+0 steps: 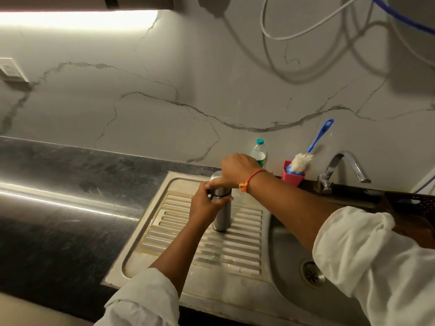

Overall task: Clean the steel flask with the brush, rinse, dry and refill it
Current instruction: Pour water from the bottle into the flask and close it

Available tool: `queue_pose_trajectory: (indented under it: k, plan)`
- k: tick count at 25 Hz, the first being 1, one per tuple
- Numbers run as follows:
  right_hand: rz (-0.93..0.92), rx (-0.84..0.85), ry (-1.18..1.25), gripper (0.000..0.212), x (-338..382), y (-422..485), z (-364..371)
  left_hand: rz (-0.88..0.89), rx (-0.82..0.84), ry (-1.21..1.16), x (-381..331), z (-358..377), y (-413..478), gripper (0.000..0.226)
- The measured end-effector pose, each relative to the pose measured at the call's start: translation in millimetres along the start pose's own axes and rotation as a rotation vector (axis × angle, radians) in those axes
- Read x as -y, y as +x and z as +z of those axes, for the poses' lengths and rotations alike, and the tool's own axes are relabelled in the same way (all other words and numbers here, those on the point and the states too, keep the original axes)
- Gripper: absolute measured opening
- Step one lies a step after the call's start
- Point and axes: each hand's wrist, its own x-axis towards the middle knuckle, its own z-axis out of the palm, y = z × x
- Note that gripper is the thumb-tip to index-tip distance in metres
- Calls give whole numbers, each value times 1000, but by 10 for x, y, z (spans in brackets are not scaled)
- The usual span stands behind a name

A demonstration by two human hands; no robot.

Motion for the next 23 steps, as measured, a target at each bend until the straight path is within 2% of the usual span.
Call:
queue_pose_trajectory:
  k: [1,3,4,6,10,17,23]
  plan:
    - [-76,55,4,58,-28,17,-11,-6,12,-3,-1,-12,4,54]
    - [-263,152,-67,85,-86,53,10,-13,39,-26,-6,-24,15,55]
    - [-336,180,-112,90,-100,66,30,-15,45,-36,-9,-25,14,58]
    - [-425,198,-135,80,-96,80,44,-19,38,-44,-12,-26,10,68]
    - [-400,175,-71,66,-121,121,78,-21,15,-42,-2,2,20,58]
    - [-392,129,-65,63,-159,146,178,13,1,-22,-2,16,4,49]
    - [-296,72,9,66,-161,70,281,2,38,-61,59,19,30,45]
